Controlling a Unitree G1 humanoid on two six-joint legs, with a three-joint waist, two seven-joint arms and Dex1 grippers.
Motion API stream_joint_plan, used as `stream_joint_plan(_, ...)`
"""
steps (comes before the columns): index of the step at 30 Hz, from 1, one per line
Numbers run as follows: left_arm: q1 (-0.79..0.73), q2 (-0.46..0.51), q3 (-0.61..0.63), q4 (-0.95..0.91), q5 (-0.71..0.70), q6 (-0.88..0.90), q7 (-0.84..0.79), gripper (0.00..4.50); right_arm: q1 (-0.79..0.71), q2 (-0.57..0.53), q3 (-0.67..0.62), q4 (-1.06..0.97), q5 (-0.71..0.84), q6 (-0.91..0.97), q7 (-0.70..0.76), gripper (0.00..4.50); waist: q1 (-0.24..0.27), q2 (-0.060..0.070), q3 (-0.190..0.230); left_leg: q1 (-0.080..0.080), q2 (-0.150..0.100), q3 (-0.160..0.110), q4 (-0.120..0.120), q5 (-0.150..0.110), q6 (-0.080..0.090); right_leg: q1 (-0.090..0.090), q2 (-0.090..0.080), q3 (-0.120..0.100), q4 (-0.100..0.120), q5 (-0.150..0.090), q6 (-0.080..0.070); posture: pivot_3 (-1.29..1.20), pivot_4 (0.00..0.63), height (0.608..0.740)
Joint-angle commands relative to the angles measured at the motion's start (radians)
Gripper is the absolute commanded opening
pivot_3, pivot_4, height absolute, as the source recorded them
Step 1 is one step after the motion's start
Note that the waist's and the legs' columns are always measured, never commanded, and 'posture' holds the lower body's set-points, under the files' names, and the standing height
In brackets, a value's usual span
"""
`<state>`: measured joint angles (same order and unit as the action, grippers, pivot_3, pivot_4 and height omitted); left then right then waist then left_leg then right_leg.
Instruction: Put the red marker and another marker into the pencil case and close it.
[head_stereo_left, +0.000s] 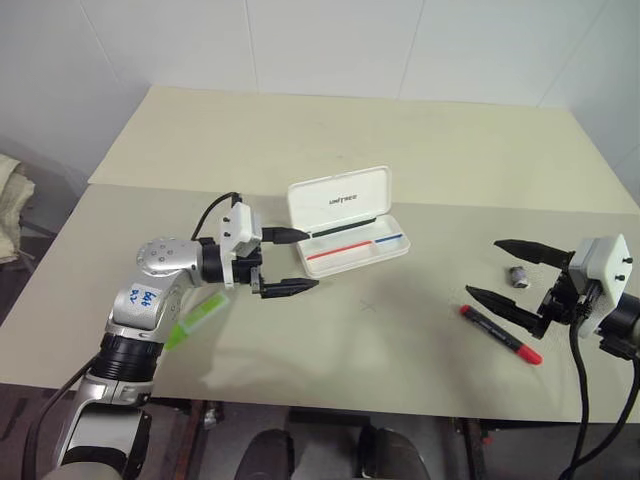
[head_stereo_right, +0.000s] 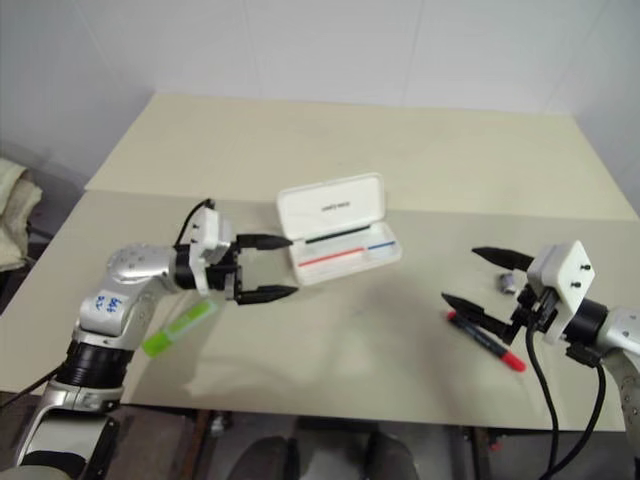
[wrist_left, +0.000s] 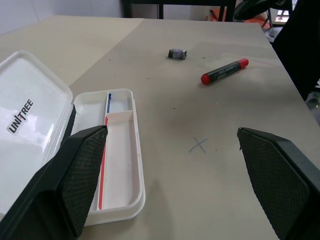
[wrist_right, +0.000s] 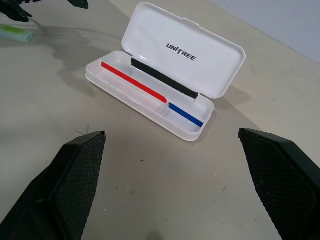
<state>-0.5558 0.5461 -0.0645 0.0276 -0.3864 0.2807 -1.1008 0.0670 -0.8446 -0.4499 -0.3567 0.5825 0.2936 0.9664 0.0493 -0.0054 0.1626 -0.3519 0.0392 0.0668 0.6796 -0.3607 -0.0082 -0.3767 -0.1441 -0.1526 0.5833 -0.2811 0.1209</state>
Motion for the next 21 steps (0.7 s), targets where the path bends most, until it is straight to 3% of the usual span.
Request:
stream_joint_plan(1,-0.046,-0.014,-0.003,0.03,0.011,-0.03,-0.003,4.45,0.035,0.01,-0.069,-0.054,0.026,0.003,-0.015,4.5,0.005,0.0,0.0,0.0,0.0,0.0,0.0,0.0,0.0,0.0,0.0,0.0,0.0,0.0,0.0,0.0,0.15,0.74)
stream_joint_plan(7,-0.052,-0.036,-0.014,0.054,0.017,-0.042,-0.02,4.45,0.092,0.048,-0.065,-0.107,0.014,0.001,-0.048,4.5,0.0,-0.001,0.0,0.0,0.0,0.0,0.0,0.0,0.0,0.0,0.0,0.0,0.0,0.0,0.0,0.0,0.15,0.74)
stream_joint_plan(15,-0.058,-0.016,-0.012,0.12,0.067,-0.08,-0.01,4.45,0.005,0.068,0.033,-0.121,-0.003,0.009,-0.097,4.5,-0.005,-0.001,0.0,0.001,0.0,0.0,0.001,0.0,0.0,0.0,0.0,0.0,0.001,0.001,0.0,0.0,0.15,0.74)
stream_joint_plan(21,-0.036,-0.035,-0.05,0.112,0.121,-0.05,0.04,2.49,-0.074,0.095,0.116,-0.119,-0.018,0.0,-0.117,4.5,0.0,-0.001,0.0,0.0,0.0,-0.001,0.001,0.0,0.0,0.0,0.0,0.0,0.0,0.001,0.0,0.0,0.15,0.74)
